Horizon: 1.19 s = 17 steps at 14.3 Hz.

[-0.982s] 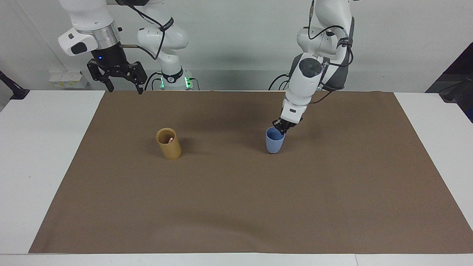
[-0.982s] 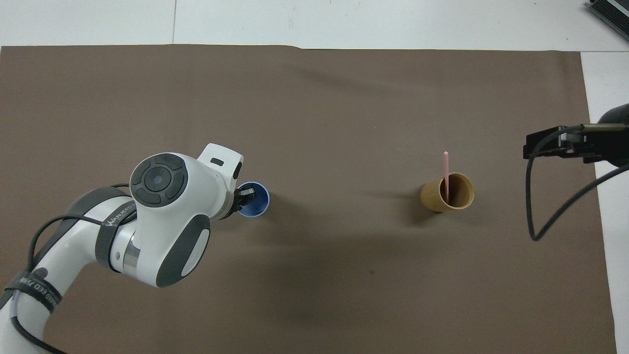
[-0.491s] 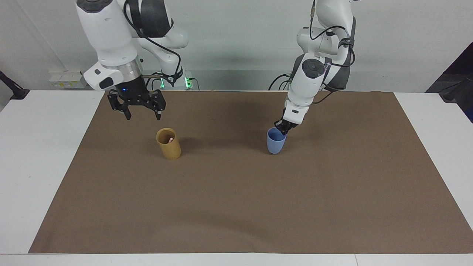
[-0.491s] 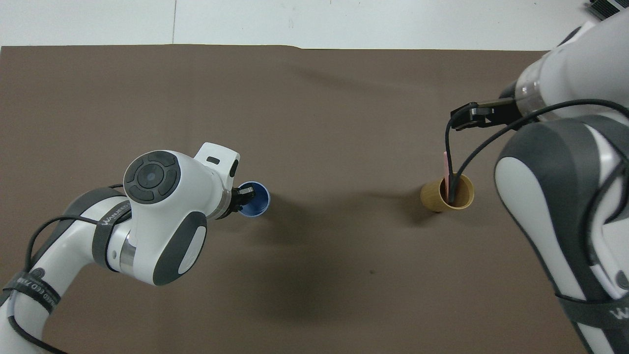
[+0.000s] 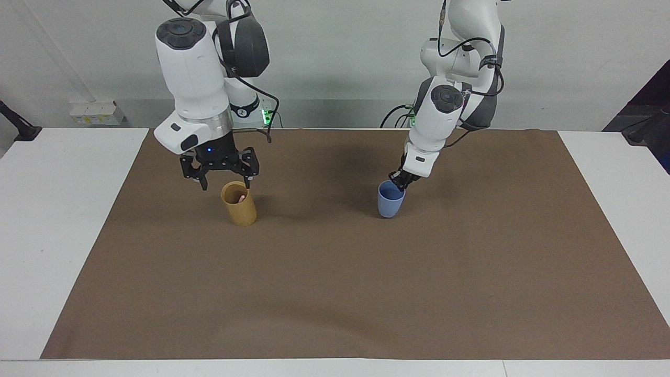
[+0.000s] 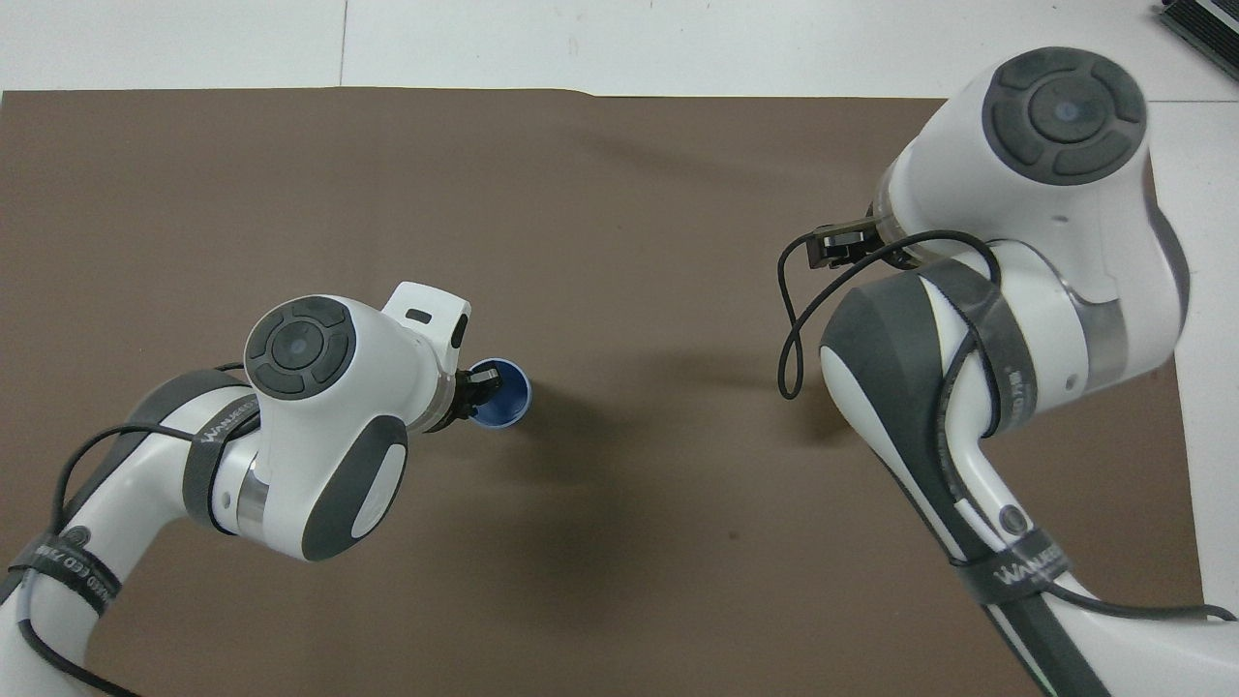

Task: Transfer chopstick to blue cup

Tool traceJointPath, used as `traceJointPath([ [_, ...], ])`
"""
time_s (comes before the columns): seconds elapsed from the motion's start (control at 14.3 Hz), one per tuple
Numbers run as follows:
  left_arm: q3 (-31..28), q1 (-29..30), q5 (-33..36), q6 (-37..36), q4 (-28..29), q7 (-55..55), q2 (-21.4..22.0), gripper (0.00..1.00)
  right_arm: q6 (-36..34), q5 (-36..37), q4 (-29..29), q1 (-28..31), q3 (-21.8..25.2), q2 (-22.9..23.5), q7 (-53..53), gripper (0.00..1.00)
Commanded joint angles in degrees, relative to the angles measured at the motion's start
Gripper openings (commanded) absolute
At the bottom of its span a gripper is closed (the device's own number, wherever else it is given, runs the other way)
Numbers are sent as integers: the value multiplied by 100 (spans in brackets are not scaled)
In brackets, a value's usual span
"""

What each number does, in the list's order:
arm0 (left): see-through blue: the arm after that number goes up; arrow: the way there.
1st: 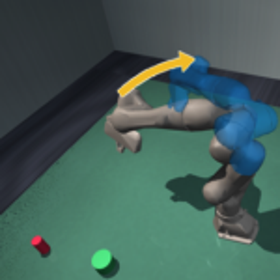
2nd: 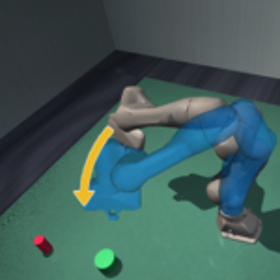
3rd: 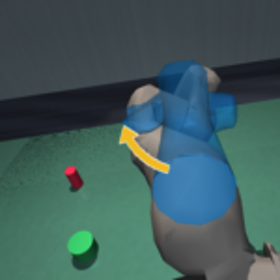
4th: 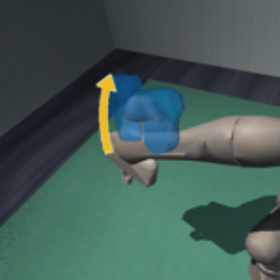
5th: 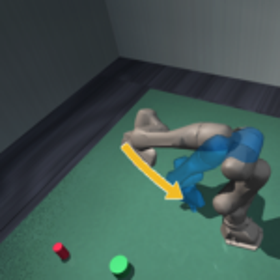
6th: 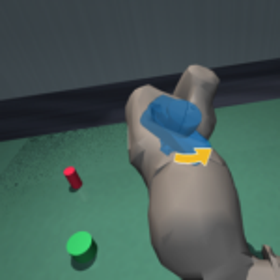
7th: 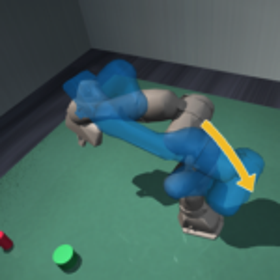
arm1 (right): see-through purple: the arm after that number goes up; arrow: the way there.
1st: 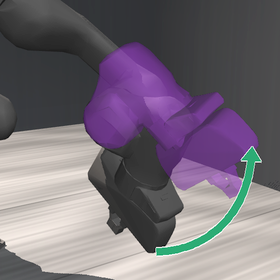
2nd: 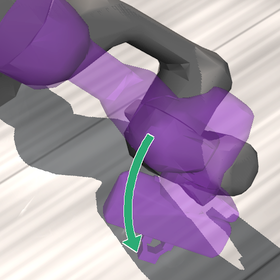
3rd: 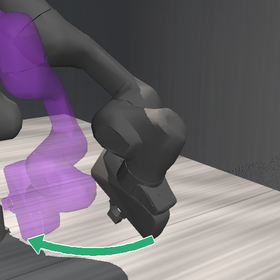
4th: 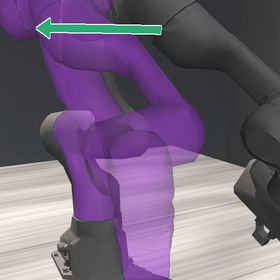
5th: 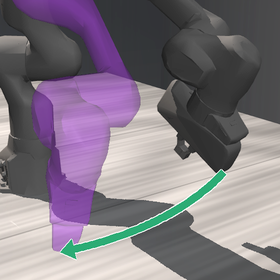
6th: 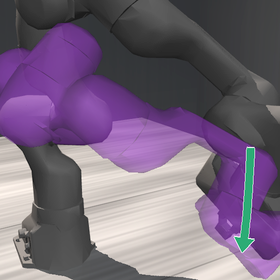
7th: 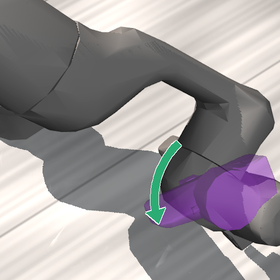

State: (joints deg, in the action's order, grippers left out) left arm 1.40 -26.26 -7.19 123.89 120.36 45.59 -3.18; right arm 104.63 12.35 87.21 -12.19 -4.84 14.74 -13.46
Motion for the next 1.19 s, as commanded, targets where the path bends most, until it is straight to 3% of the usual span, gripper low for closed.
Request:
traceJointPath([
  [0.0,18,42,-116,-84,23,-15,28,16,162,136,462,59,-26,-243,-96,72],
  [0.21,18,33,-116,-84,23,-15,28,34,224,162,647,59,-26,-288,-87,69],
  [0.42,10,-10,-82,-232,-82,-24,11,60,233,162,963,103,-26,-472,-61,61],
  [0.56,9,24,-29,-469,-310,-51,63,85,233,154,1104,103,-26,-551,-60,58],
  [0.63,-17,59,-28,-732,-529,-172,98,99,250,154,1166,103,-26,-586,-60,50],
  [0.91,-61,761,-11,-2356,-1899,-1646,116,100,285,127,1254,112,-35,-630,-87,44],
  [1.12,-70,1201,786,-3115,-2542,-3157,203,100,286,110,1254,121,-35,-639,-113,6],
])
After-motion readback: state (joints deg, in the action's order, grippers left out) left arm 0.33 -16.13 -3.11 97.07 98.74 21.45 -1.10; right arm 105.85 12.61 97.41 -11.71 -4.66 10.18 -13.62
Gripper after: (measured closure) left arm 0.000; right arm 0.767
